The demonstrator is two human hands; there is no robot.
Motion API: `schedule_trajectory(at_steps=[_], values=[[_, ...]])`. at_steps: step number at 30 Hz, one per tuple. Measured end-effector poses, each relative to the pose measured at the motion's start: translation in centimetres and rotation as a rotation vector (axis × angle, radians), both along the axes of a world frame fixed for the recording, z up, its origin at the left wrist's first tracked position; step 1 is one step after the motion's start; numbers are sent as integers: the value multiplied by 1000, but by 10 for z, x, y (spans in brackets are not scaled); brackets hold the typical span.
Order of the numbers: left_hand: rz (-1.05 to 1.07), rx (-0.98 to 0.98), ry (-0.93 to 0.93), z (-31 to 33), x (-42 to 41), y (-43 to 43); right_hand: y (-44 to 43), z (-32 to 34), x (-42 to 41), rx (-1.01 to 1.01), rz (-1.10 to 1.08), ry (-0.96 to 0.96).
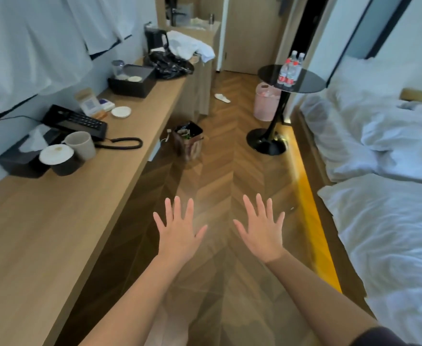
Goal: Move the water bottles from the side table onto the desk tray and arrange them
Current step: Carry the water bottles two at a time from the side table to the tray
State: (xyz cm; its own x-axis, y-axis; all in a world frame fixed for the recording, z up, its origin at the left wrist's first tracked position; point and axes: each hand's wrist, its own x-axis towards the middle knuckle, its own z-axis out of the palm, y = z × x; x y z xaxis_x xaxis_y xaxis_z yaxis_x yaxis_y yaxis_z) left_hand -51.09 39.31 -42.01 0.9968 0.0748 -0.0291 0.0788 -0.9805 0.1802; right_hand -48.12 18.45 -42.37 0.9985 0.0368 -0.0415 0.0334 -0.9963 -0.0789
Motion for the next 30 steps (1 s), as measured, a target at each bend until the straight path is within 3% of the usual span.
schedule_trajectory(at_steps=[9,30], values=[[-126,-11,14,1,51,-43,-45,-9,31,-26,-135,60],[68,-151,67,-1,203,-208,-219,3,203,45,-37,55]])
